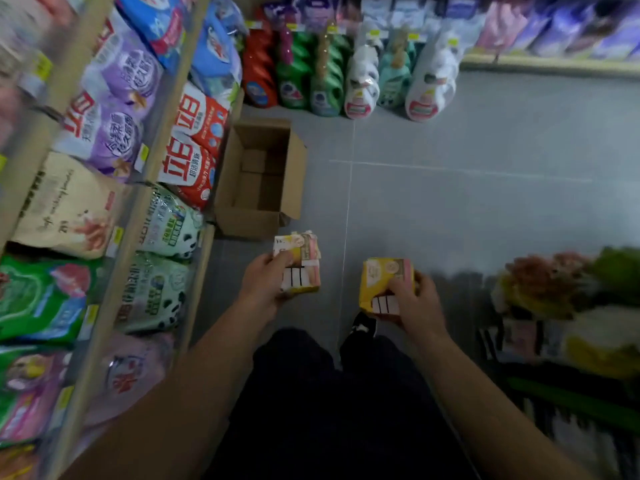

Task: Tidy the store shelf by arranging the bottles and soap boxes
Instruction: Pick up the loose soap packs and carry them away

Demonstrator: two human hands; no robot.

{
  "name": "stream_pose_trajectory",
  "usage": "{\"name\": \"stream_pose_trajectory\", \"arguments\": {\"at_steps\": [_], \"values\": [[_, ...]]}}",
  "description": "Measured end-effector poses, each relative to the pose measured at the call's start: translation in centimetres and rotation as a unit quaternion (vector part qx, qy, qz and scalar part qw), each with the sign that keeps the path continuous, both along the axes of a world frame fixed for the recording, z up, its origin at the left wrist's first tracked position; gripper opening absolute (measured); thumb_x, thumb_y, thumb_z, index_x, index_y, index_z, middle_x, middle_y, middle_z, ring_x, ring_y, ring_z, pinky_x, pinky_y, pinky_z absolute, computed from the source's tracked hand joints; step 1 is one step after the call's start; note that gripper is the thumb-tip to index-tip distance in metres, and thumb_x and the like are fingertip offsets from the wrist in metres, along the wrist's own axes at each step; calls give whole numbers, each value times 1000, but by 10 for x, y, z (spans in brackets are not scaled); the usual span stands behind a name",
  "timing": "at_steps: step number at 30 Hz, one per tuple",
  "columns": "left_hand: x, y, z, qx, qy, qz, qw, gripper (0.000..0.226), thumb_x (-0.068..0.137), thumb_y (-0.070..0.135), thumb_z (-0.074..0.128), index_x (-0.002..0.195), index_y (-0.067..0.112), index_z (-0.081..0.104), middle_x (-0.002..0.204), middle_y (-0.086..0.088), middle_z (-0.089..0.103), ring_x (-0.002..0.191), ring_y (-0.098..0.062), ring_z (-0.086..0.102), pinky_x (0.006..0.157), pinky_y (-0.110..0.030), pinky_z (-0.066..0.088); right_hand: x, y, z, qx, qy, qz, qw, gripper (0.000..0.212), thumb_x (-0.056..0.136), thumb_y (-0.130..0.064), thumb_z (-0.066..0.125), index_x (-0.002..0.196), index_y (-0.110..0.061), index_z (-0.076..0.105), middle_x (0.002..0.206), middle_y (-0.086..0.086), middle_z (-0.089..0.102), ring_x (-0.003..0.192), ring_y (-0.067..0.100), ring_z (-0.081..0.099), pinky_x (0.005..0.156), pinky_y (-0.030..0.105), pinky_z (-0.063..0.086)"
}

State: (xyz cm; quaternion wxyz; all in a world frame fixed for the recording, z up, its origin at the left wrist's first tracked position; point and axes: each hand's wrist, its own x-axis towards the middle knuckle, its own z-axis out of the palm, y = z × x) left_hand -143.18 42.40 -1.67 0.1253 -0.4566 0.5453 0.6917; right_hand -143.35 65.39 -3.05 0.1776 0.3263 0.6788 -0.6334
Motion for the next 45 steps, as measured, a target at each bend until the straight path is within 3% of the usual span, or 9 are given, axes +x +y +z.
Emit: {"name": "stream_pose_trajectory", "arguments": {"at_steps": [4,8,15,20,24,29,34,40,45], "values": [[-73,-4,4,-6,6,77,997,13,91,18,60,98,11,68,74,-3,73,57,-12,68,45,-23,48,-105,-11,1,-9,-2,72,997,35,89,-21,66,121,-25,53,104,4,64,84,19,71,55,32,58],[-143,-20,-10,-5,1,141,990,23,91,19,60,109,8,67,98,-12,73,76,-21,69,62,-31,51,-213,-41,-4,-6,3,163,987,36,88,-20,65,122,-24,53,108,7,65,85,22,72,63,42,61],[-275,-76,-62,5,-25,244,969,26,90,22,59,112,10,65,108,-17,69,93,-30,69,66,-35,52,-399,-121,-27,43,4,295,955,39,85,-30,65,122,-30,51,107,3,65,92,23,71,79,52,60],[-349,-121,-93,3,-52,299,953,26,88,22,61,111,13,66,110,-16,69,99,-34,67,92,-54,53,-512,-190,-47,87,23,407,909,31,91,-26,64,120,-27,53,101,-1,65,90,21,70,79,50,60],[-394,-154,-146,7,-67,355,932,22,89,23,62,109,15,65,109,-13,70,94,-28,70,88,-52,55,-589,-251,-93,146,53,504,849,41,87,-27,65,127,-26,54,99,-6,65,83,13,67,71,37,57],[-440,-192,-289,-27,-101,427,898,30,90,28,63,119,19,60,112,-7,67,95,-24,69,85,-44,57,-657,-340,-241,138,59,612,776,38,82,-30,70,115,-37,52,98,-14,61,91,16,66,78,36,54],[-461,-226,-479,-84,-178,438,878,28,91,33,62,112,15,61,106,-6,67,87,-19,66,68,-31,53,-683,-425,-444,144,87,718,676,58,86,-26,70,138,-24,45,124,0,59,110,22,60,90,39,52],[-453,-260,-671,-95,-238,404,878,35,93,24,60,126,11,59,119,-6,64,105,-26,63,85,-39,54,-674,-499,-651,200,132,821,519,54,98,-31,56,145,-18,34,135,10,54,120,31,54,94,38,44],[-457,-269,-756,-88,-238,377,891,34,97,9,52,130,5,55,131,-16,57,118,-30,56,89,-32,46,-652,-522,-752,235,105,884,389,60,93,-25,66,144,-9,38,138,19,52,123,37,52,91,35,46]]}}
